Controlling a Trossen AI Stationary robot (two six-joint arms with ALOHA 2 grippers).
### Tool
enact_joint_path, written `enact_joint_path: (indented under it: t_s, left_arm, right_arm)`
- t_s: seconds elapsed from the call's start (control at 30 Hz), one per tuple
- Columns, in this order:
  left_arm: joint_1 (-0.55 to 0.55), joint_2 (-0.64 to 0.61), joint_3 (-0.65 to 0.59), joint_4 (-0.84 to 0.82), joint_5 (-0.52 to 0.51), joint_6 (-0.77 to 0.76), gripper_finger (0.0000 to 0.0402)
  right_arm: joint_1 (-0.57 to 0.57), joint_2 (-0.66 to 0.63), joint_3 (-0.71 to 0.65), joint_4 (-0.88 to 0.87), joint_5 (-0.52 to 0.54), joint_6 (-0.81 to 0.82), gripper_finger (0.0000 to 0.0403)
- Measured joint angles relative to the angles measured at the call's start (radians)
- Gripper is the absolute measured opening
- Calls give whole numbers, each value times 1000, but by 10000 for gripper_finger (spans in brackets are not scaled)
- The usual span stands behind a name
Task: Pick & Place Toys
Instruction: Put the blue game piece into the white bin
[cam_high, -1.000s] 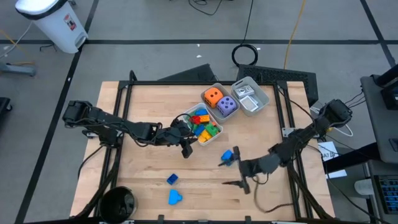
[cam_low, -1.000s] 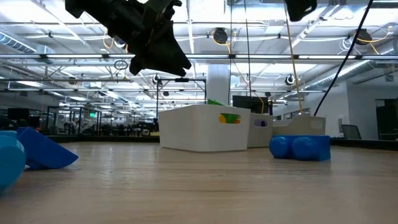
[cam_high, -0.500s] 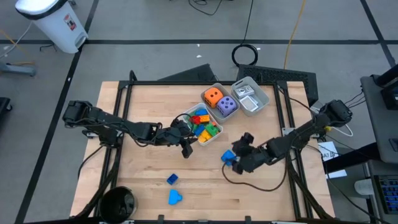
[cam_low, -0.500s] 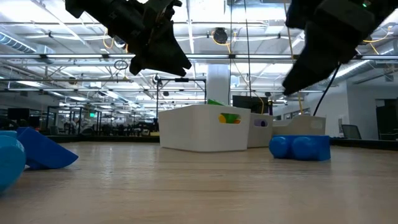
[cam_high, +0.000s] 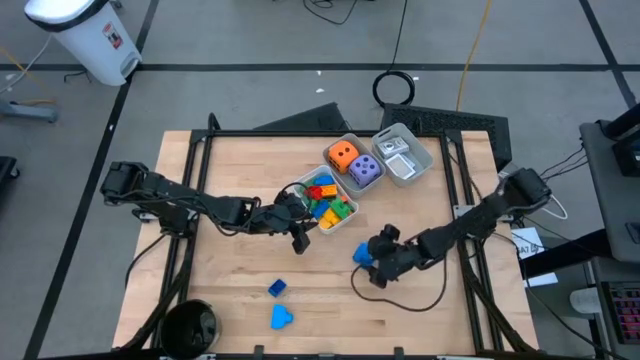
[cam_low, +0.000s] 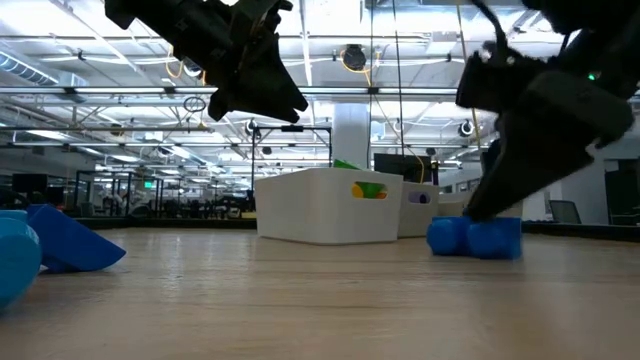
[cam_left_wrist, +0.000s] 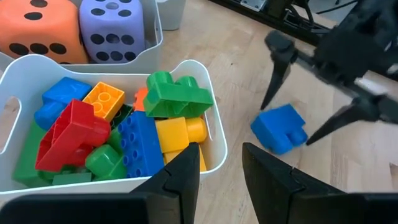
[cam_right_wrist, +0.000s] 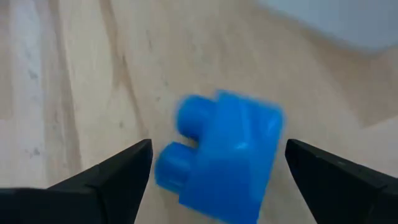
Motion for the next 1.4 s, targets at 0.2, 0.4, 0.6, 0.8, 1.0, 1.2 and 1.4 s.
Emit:
enact_joint_path:
  t_s: [0.2,0.4,0.6,0.8,1.0,1.2,1.4]
  left_arm:
    - [0,0,0,0,0,0,129]
    - [0,0,0,0,0,1,129]
    - [0,0,0,-1,0,1,129]
    - [0,0,0,-1,0,1,129]
    - [0,0,0,-2,0,1,129]
    - [0,0,0,3,0,1,129]
    - [0,0,0,31,1,1,129]
  right_arm:
    - [-21,75,1,5,-24,15,339]
    - [-24,94,1,56,-24,-109,314]
    - [-27,90,-1,130,-27,-289,290]
    - [-53,90,-1,165,-30,-280,259]
    - [-52,88,-1,165,-47,-270,233]
    - [-52,25,9,241,-61,-299,233]
    - [-114,-48,38,430,-52,-452,245]
